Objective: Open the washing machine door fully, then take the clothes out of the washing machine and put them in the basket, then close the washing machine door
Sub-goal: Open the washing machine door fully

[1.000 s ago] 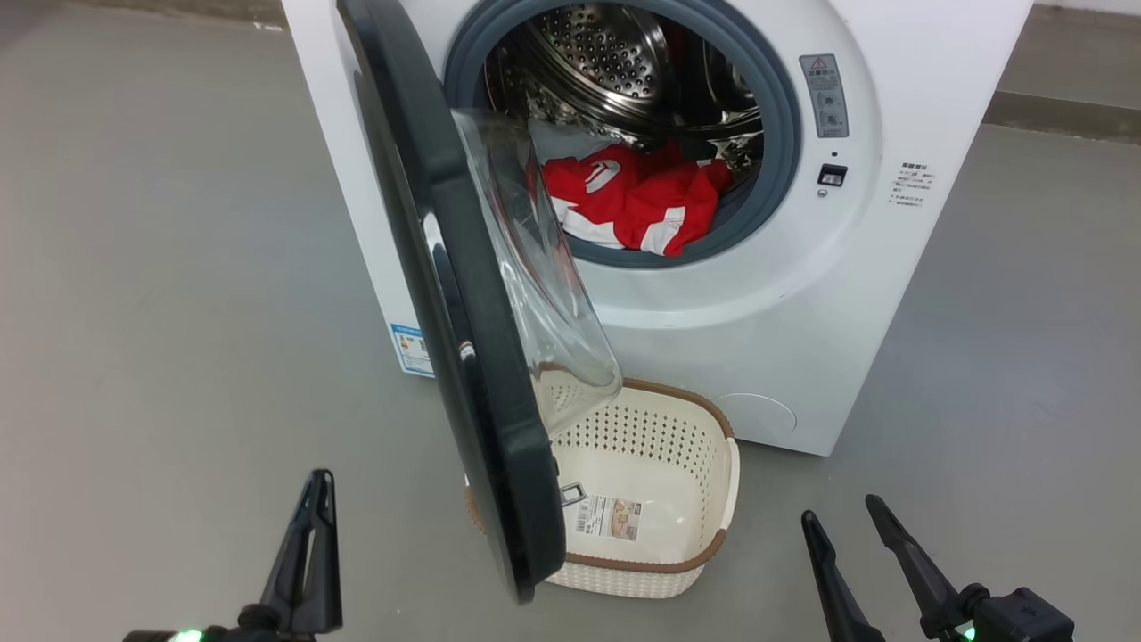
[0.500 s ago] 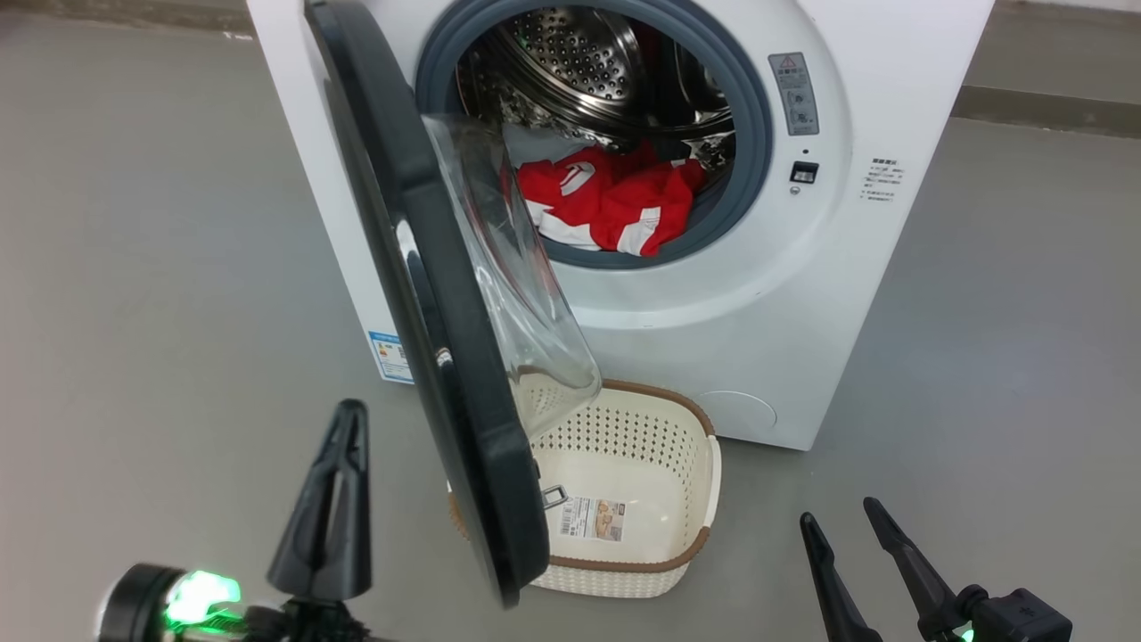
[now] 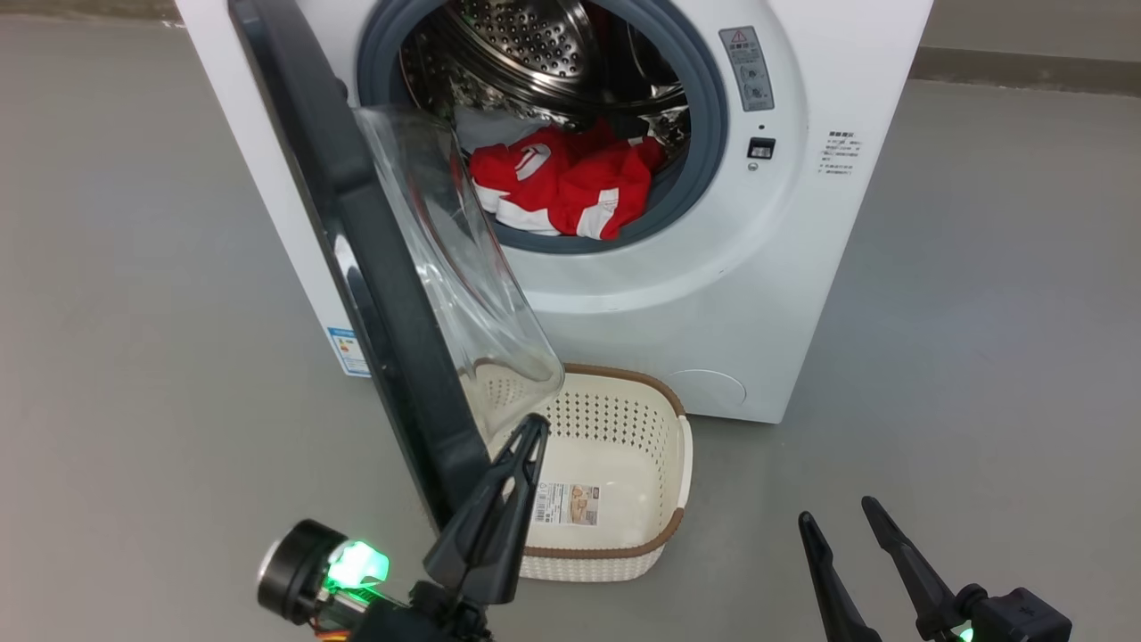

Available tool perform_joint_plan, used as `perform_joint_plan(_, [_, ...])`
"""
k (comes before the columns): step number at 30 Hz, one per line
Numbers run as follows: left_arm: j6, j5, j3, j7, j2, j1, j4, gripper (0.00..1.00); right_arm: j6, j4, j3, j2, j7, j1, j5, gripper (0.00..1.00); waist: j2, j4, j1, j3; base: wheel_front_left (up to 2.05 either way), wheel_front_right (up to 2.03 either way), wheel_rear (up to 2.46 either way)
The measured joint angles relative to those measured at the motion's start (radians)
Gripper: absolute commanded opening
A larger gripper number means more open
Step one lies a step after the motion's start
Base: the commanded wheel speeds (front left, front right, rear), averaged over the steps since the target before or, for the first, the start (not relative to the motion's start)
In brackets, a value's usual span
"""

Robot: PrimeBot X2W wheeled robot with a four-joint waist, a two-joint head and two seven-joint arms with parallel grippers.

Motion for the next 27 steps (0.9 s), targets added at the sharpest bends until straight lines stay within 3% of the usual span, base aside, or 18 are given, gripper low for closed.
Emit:
perform_joint_plan(13, [-0.015, -0.046, -0.027, 0.111, -0.007, -0.021, 0.182, 0.00, 0.000, -0.005, 0.005, 0.000, 0.000, -0.006, 0.001, 1.00, 0.0000, -0.026, 0.0000, 0.034, 0.00, 0.00, 0.00])
perform_joint_plan(27, [0.013, -0.076, 0.000, 0.118, -0.011, -0.033, 0.258, 0.00, 0.000, -0.016, 0.010, 0.000, 0.000, -0.007, 0.003, 1.00, 0.0000, -0.030, 0.0001, 0.043, 0.00, 0.00, 0.00])
